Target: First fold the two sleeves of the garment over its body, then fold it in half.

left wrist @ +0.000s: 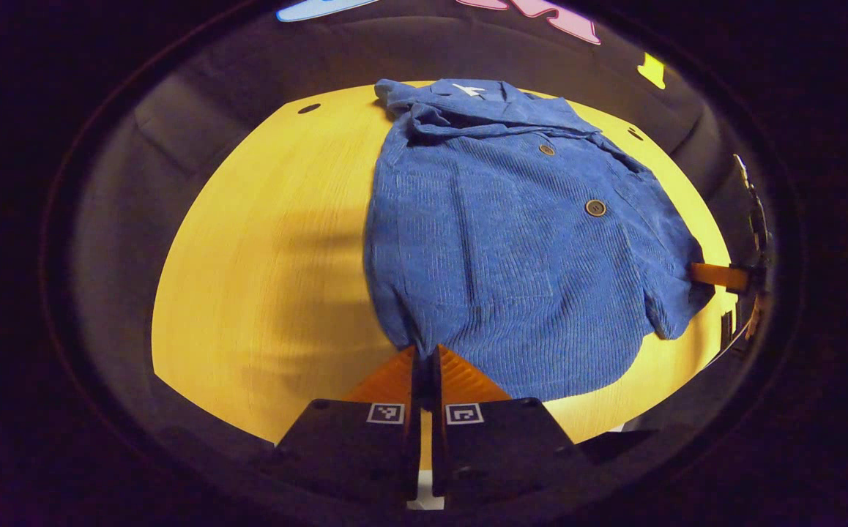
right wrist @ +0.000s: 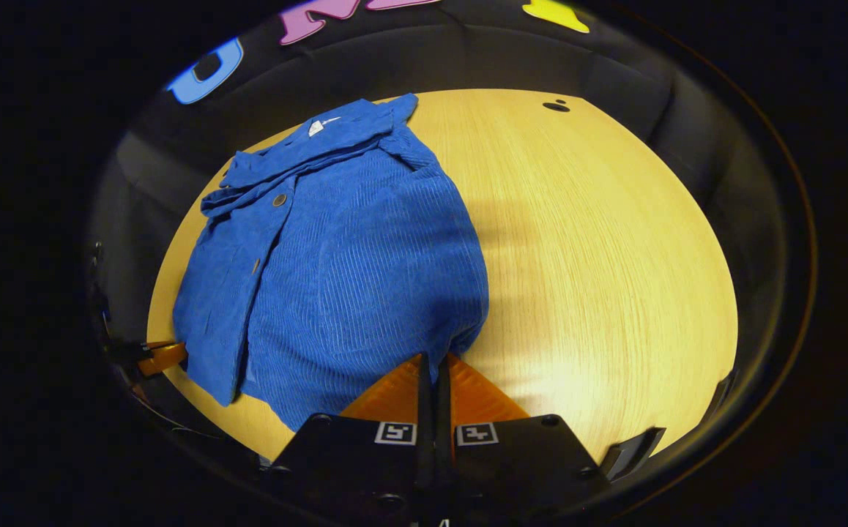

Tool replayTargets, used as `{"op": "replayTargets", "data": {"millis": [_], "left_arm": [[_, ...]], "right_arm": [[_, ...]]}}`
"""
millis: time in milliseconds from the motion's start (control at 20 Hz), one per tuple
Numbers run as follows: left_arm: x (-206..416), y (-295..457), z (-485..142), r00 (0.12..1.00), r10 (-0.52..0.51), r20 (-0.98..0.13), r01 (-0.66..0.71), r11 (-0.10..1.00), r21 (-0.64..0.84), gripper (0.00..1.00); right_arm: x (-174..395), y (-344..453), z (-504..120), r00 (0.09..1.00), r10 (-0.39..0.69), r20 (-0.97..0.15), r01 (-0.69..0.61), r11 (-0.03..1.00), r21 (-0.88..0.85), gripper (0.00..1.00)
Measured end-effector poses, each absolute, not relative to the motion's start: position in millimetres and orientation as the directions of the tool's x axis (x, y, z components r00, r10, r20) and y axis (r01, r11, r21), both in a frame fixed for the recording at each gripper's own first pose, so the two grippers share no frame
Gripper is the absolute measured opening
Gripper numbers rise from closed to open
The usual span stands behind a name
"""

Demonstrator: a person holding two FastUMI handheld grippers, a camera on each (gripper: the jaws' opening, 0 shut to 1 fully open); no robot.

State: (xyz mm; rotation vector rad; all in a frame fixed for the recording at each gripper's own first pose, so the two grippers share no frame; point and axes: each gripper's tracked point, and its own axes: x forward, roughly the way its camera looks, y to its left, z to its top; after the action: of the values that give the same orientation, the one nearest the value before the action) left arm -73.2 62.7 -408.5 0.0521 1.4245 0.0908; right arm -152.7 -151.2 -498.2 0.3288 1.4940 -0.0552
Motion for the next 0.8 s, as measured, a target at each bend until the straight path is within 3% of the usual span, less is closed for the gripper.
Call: {"op": "replayTargets", "data": {"millis": [150,300,600,800], "left_arm": [[-73.7,62.0,-408.0,0.147,0.052,-0.988,-0.042,0.998,0.047,0.0],[-54.7,57.7,-387.8,0.2,0.019,-0.98,-0.086,0.996,0.002,0.0],[34.1,51.3,-322.7,0.353,-0.038,-0.935,-0.095,0.993,-0.076,0.0],[119.9,58.6,-293.2,0.452,-0.032,-0.891,-0.025,0.999,-0.049,0.0]], "right_arm": [[-148.6,-148.1,-496.3,0.072,0.163,-0.984,0.263,0.948,0.176,0.05],[-118.3,-138.3,-471.3,0.133,0.186,-0.974,0.232,0.949,0.213,0.05],[-7.6,-116.2,-421.5,0.295,0.274,-0.916,0.125,0.939,0.321,0.05],[81.2,-100.4,-401.7,0.395,0.332,-0.857,0.085,0.915,0.394,0.05]]}}
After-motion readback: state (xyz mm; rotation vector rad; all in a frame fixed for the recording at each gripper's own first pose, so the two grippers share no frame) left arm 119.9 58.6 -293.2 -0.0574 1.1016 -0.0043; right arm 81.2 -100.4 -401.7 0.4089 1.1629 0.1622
